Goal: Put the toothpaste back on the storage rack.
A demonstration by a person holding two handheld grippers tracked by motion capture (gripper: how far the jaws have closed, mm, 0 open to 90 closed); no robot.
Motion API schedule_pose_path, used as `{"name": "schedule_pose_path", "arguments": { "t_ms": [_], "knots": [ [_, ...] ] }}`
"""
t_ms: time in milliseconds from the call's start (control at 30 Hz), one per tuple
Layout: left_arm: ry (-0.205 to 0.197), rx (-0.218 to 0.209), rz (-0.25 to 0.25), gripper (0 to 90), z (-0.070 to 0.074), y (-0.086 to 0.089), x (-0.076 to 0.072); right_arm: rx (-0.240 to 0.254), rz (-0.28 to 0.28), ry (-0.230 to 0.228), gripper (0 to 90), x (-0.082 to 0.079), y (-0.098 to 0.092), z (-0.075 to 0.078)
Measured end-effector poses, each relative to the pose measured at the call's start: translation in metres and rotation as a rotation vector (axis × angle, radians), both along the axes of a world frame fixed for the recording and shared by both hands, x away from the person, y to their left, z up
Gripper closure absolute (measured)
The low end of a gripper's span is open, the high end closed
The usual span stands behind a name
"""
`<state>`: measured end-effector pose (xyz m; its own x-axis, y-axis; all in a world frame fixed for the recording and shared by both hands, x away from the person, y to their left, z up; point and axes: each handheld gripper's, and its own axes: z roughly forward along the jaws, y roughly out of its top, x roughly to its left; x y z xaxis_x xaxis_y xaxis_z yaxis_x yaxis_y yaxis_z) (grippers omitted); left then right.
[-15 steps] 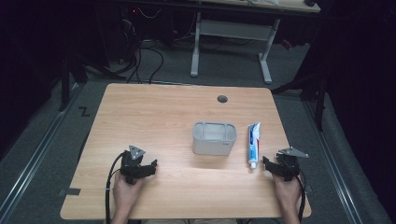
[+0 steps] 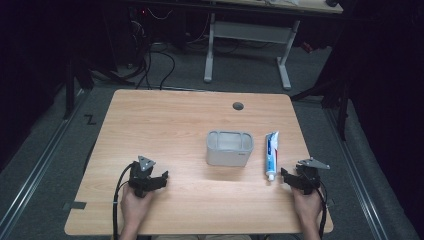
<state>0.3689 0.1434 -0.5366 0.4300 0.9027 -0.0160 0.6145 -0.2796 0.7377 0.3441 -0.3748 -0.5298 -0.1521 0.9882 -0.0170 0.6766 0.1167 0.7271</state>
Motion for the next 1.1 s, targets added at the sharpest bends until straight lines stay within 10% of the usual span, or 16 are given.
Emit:
{"name": "schedule_pose_path", "arguments": {
  "t_ms": [1100],
  "knots": [
    [0.002,0.000,-0.001,22.2,0.0002,0.0000,0.0000,0.045,0.012,0.000,37.3,-0.0098,-0.0049,0.0013]
  ]
}}
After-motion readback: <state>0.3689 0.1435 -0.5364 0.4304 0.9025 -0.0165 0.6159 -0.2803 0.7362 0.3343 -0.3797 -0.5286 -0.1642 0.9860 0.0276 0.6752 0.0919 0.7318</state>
